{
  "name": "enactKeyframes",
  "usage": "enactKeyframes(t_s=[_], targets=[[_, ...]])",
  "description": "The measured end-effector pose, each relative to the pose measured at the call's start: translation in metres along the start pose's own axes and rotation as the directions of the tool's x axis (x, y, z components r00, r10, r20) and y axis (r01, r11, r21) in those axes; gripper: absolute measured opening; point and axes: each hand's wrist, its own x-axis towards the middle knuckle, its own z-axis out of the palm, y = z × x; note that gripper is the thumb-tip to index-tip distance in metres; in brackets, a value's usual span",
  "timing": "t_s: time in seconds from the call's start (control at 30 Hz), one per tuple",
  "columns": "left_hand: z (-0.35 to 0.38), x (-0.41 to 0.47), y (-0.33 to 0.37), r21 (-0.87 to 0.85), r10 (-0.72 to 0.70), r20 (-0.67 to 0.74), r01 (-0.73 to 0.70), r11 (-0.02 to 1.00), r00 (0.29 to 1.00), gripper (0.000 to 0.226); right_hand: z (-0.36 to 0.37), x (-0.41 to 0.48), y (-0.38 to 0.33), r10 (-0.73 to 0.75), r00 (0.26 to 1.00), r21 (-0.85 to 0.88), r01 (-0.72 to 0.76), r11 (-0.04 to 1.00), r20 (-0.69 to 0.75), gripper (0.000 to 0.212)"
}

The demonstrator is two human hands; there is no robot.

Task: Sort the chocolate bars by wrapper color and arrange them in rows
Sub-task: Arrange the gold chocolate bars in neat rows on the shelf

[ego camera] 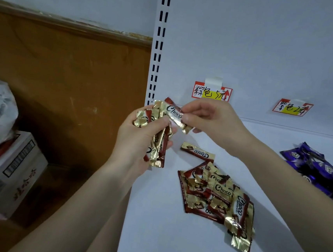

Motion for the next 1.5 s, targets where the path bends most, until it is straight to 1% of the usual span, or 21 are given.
enactKeyframes(t_s=[0.03, 0.1, 0.17, 0.23, 0.33, 0.5, 0.6, 0.67, 0.97, 1.5], targets=[[-0.004, 0.0, 0.0, -0.001, 0.002, -0.019, -0.002, 1.0, 1.0, 0.026, -0.003, 0.006, 0.003, 0.012, 1.0, -0.024, -0.012, 1.0, -0.014, 0.012], [-0.014, -0.001, 0.002, -0.015, 0.015, -0.067, -0.016, 1.0, 0.998, 0.025, -0.006, 0.018, 0.01, 0.035, 0.999, -0.13, -0.035, 0.991, -0.004, 0.011], [-0.022, 0.0, 0.003, -0.033, 0.024, -0.104, -0.028, 0.999, 0.994, 0.024, -0.003, 0.029, 0.018, 0.05, 0.996, -0.248, -0.031, 0.968, 0.071, 0.01], [-0.027, 0.001, 0.002, -0.041, 0.023, -0.127, -0.029, 0.999, 0.992, 0.025, 0.007, 0.038, 0.024, 0.043, 0.988, -0.341, 0.01, 0.94, 0.148, 0.011], [-0.029, 0.003, -0.001, -0.045, 0.021, -0.144, -0.027, 0.999, 0.989, 0.024, 0.02, 0.048, 0.032, 0.002, 0.98, -0.455, 0.091, 0.886, 0.2, 0.013], [-0.03, 0.008, -0.002, -0.046, 0.025, -0.159, -0.033, 0.998, 0.987, 0.021, 0.025, 0.044, 0.034, -0.117, 0.978, -0.58, 0.198, 0.79, 0.174, 0.016], [-0.031, 0.01, -0.003, -0.047, 0.029, -0.161, -0.037, 0.998, 0.987, 0.021, 0.025, 0.036, 0.032, -0.165, 0.959, -0.588, 0.273, 0.761, 0.232, 0.019], [-0.029, 0.01, -0.003, -0.045, 0.025, -0.159, -0.033, 0.998, 0.987, 0.022, 0.024, 0.034, 0.033, -0.18, 0.951, -0.578, 0.296, 0.761, 0.251, 0.017], [-0.029, 0.011, -0.004, -0.032, 0.015, -0.163, -0.021, 0.999, 0.987, 0.025, 0.016, 0.043, 0.042, -0.176, 0.965, -0.58, 0.257, 0.773, 0.193, 0.015], [-0.027, 0.01, -0.003, -0.026, 0.006, -0.152, -0.01, 1.0, 0.988, 0.022, 0.021, 0.043, 0.04, -0.173, 0.969, -0.597, 0.246, 0.763, 0.178, 0.016]])
